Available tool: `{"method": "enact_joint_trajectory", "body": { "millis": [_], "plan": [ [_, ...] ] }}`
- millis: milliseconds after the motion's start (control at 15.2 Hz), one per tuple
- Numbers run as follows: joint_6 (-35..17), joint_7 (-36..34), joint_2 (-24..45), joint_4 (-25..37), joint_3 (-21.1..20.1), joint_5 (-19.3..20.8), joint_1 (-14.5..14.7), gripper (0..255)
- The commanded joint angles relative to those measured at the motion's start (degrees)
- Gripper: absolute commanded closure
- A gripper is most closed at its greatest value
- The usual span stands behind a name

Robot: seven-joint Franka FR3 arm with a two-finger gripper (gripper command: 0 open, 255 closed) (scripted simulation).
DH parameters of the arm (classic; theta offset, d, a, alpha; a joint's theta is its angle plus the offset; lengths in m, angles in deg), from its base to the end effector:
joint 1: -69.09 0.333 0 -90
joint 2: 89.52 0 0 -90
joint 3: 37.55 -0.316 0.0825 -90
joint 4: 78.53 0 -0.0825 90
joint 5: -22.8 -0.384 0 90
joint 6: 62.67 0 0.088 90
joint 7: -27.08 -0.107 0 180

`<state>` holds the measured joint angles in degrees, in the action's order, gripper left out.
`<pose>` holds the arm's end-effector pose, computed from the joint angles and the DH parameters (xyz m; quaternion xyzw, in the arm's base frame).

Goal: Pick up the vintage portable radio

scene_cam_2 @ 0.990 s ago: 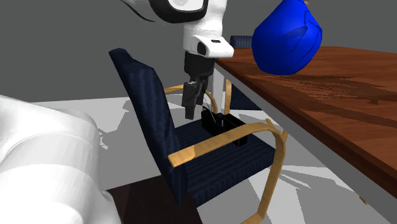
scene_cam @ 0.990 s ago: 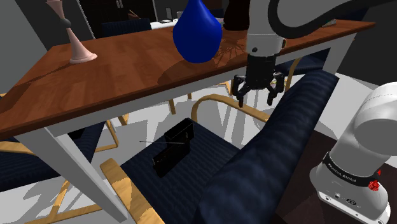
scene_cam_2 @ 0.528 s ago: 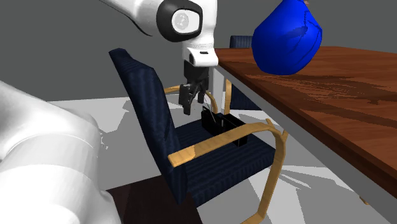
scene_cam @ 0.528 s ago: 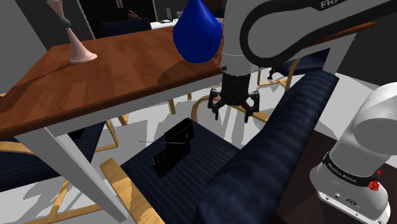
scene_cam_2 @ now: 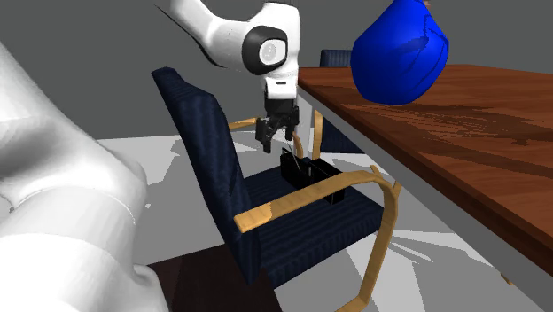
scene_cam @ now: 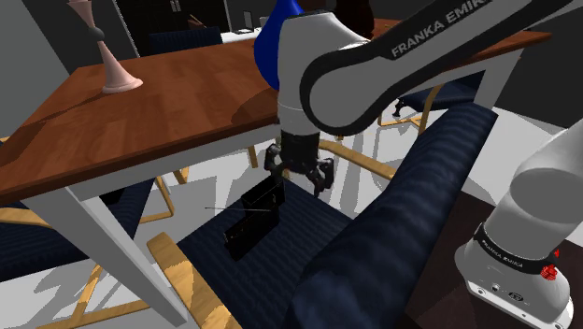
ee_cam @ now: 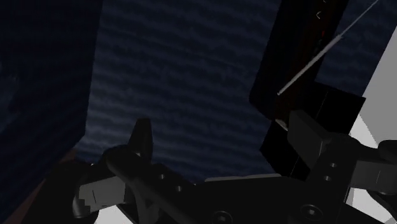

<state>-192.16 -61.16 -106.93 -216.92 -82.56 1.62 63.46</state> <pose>0.3533 0.3067 0.3977 -0.8527 0.5192 0.0165 0.0562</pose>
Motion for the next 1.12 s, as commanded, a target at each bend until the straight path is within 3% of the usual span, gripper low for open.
{"method": "enact_joint_trajectory", "body": {
  "millis": [0,132,264,462,594,1056],
  "plan": [
    [-4.24,-8.1,6.27,2.86,-4.57,4.6,-3.11,0],
    [-6.89,-16.95,12.61,6.11,-8.25,11.6,-5.95,0],
    [-8.58,-27.32,19.92,9.8,-10.25,21.17,-7.2,0],
    [-8.73,-41.46,30.0,16.33,-7.0,34.44,-2.92,0],
    [-9.25,-43.55,31.75,17.2,-5.16,36.44,-1.01,0],
    [-13.07,-46.82,35.62,16.03,-2.14,41.33,1.58,0]
  ]
}}
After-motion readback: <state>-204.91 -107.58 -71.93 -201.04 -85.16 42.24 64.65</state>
